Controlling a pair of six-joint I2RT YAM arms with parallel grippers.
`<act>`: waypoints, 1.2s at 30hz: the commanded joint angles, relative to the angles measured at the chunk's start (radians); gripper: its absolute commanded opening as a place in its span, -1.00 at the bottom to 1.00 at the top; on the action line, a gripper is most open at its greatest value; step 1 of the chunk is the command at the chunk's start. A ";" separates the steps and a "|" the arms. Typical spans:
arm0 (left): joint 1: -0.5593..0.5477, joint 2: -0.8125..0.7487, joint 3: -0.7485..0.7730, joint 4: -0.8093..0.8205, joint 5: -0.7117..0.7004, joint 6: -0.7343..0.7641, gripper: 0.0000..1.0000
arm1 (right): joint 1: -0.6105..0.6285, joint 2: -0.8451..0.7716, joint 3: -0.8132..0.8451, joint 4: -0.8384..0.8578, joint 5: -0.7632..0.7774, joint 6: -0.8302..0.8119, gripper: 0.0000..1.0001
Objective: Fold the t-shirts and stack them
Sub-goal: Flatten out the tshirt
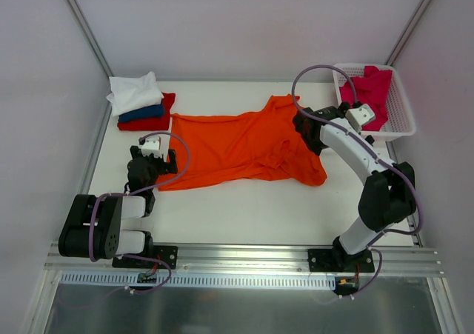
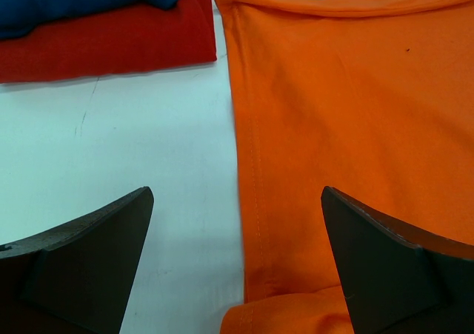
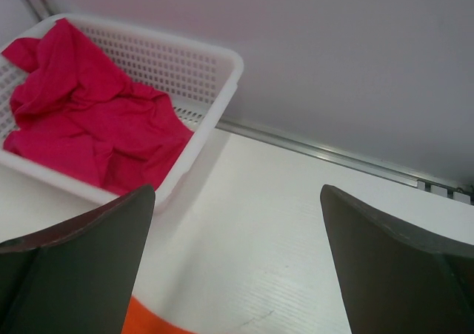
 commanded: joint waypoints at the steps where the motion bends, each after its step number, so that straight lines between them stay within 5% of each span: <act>1: 0.013 -0.003 0.013 0.049 0.025 -0.009 0.98 | -0.057 0.009 -0.017 -0.333 0.288 0.094 0.97; 36: 0.013 -0.003 0.013 0.051 0.025 -0.009 0.98 | -0.039 0.130 0.082 -0.333 0.222 0.005 0.99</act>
